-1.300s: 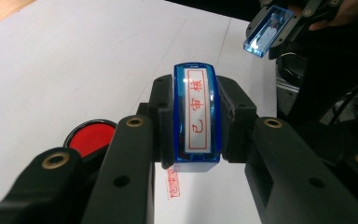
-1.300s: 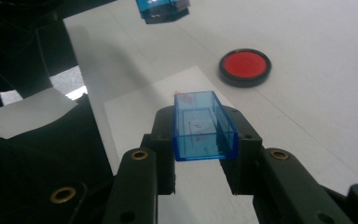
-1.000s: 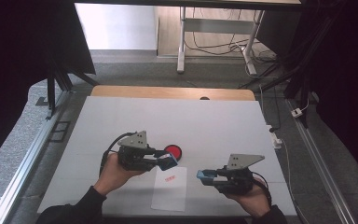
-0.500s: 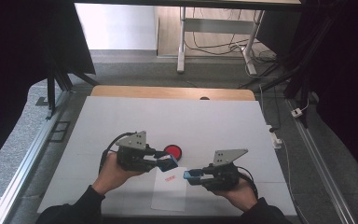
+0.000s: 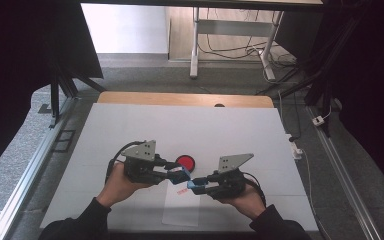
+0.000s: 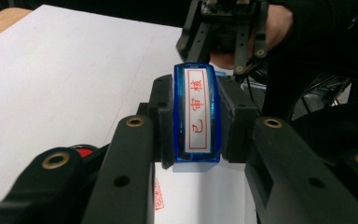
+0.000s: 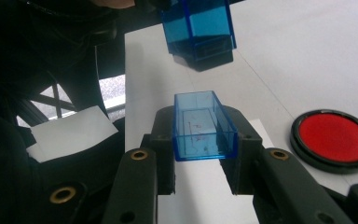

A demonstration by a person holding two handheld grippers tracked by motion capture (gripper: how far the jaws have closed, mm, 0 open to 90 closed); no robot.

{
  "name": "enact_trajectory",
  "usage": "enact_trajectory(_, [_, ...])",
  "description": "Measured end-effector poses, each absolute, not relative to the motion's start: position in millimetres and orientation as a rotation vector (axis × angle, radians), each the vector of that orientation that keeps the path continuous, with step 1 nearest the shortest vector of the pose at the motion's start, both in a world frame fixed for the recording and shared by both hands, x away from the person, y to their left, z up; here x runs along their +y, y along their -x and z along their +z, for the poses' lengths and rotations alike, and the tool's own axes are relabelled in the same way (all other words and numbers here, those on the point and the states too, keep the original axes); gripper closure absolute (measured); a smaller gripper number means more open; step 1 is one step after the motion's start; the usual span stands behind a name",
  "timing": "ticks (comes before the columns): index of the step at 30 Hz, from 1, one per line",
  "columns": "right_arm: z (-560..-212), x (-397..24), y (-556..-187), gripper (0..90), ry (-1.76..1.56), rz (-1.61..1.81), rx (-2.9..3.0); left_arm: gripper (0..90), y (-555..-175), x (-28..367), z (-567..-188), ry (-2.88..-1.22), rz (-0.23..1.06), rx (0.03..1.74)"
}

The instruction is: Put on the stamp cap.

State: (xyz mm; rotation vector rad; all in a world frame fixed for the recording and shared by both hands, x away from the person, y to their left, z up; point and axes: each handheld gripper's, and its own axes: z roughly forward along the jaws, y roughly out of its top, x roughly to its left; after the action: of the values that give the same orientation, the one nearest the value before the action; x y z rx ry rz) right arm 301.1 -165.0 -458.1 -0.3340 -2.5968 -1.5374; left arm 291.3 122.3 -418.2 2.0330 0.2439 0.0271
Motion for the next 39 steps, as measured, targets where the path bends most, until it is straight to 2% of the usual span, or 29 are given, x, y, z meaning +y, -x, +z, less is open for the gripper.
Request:
enact_trajectory(19, [-465.1, -140.3, -310.1, 69.3, 0.216, -1.508, -2.55, 70.2, -290.8, 119.5, -420.6, -2.033, 0.002, 0.18])
enact_trajectory(39, [-463.3, -135.3, -309.2, 69.4, 0.157, -1.522, -2.518, 70.2, -291.1, 119.1, -423.8, -2.026, -0.038, 0.121])
